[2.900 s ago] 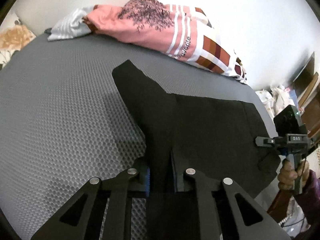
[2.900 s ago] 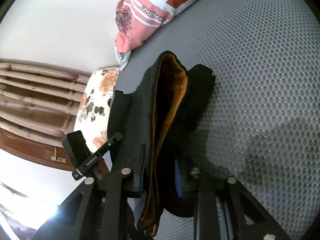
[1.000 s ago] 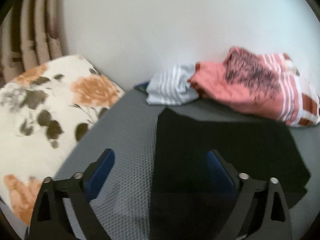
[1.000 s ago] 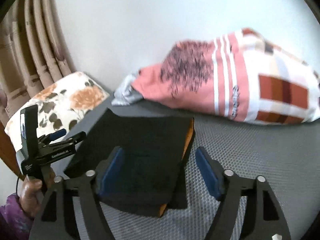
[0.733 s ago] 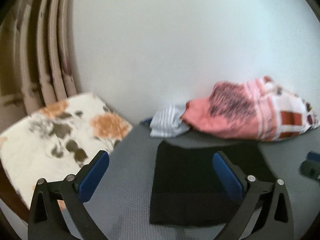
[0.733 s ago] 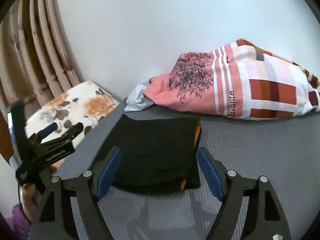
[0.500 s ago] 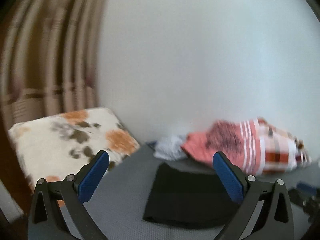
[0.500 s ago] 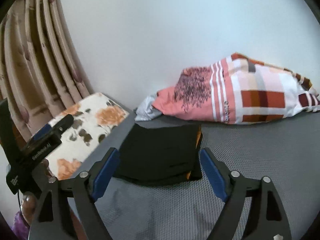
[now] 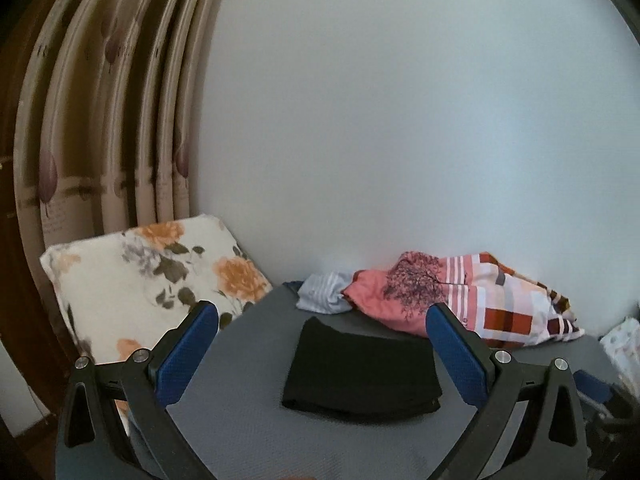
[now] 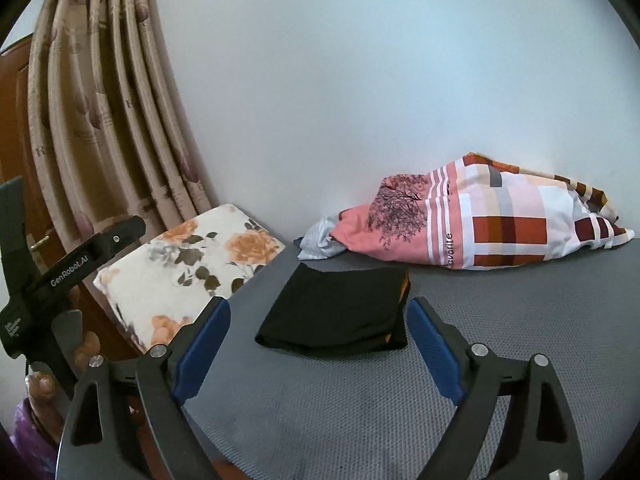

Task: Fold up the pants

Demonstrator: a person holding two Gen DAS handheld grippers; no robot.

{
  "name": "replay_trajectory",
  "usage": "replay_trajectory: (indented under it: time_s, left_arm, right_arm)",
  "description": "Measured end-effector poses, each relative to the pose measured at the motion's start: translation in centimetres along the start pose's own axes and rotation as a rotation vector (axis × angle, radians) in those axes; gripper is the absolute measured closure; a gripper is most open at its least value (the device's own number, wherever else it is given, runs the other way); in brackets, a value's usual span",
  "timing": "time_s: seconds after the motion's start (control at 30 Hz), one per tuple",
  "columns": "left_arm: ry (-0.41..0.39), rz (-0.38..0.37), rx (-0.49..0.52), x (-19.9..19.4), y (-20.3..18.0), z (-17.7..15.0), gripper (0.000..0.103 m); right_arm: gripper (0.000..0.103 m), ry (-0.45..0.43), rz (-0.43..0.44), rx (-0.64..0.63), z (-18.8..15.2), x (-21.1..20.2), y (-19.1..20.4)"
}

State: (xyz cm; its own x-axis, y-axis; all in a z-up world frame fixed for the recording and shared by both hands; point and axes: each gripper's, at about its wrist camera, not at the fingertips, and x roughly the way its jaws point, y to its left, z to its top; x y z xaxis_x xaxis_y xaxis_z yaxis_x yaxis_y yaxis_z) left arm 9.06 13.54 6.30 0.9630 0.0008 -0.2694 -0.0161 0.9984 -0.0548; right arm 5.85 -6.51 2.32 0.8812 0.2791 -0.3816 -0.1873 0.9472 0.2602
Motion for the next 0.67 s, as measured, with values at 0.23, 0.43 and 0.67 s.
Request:
replay_trajectory:
  time_s: [0.23, 0.43, 0.67]
  left_arm:
    - [0.018, -0.020, 0.043, -1.8, -1.4, -0.5, 0.000]
    - [0.026, -0.048, 0.106, -2.1, -3.1, -1.5, 0.000]
    - [0.039, -0.056, 0.111, -1.8, -4.2, -2.6, 0.000]
  right_arm:
    - [0.012, -0.011, 0.007, -0.001, 0.0, -1.5, 0.5]
    - [0.010, 0.006, 0.004, -0.007, -0.4, -1.7, 0.8]
    - [0.009, 0.030, -0.009, -0.005, -0.9, -1.3, 1.0]
